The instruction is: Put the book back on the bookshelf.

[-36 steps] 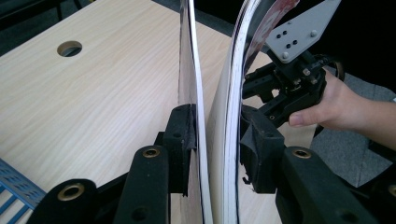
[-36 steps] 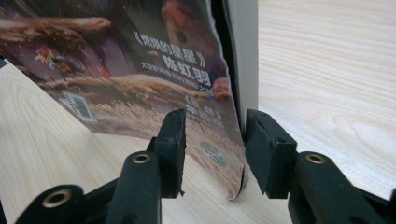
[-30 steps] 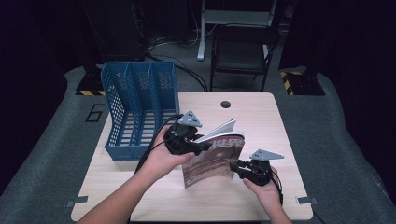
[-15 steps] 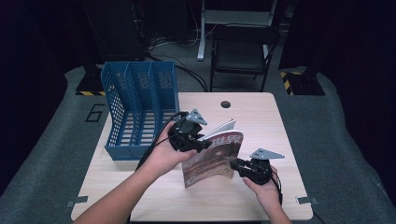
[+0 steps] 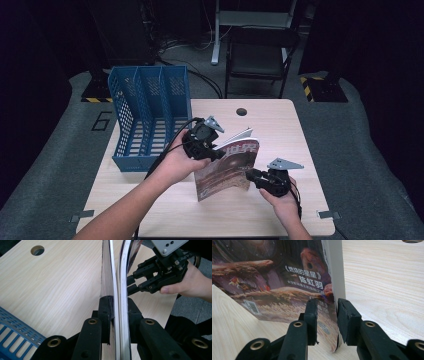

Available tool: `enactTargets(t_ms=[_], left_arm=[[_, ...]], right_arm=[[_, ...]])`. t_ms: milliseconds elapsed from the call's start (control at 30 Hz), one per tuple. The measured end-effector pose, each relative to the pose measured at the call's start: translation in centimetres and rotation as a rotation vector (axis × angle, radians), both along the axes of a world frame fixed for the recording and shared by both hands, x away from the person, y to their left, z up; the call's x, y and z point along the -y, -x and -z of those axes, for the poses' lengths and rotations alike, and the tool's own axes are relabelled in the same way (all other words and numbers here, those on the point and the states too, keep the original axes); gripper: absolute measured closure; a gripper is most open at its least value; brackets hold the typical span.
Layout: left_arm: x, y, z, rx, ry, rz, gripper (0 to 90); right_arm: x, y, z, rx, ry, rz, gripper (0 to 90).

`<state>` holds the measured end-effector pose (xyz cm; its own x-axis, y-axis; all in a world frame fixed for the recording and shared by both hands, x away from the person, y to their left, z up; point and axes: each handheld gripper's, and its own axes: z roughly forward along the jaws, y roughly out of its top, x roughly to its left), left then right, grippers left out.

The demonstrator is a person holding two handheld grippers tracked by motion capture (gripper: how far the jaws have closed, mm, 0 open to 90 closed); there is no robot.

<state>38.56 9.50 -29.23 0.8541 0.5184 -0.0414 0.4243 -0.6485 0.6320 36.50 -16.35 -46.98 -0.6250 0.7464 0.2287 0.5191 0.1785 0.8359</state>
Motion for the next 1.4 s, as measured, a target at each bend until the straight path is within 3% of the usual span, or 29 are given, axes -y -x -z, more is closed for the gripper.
enactTargets(t_ms=[167,1000,1233,1400], left_arm=[[0.25,-0.29,0.05,-0.012,0.002,0.001,78.7],[0.37,-0.51,0.04,0.003,-0.009,-0.004,83.2],[0.43,-0.41,0.07,0.01,-0.01,0.0,83.5],[0.4,-0.54,-0.03,0.008,-0.025,0.005,83.6]], right_arm=[[0.02,-0.01,-0.01,-0.001,-0.001,0.0,69.9],[0.1,-0.07,0.07,-0.009,-0.014,-0.002,70.3],[0.26,-0.15,0.01,-0.019,-0.015,0.005,76.1],[0.35,-0.31,0.06,-0.033,-0.042,0.006,75.6]])
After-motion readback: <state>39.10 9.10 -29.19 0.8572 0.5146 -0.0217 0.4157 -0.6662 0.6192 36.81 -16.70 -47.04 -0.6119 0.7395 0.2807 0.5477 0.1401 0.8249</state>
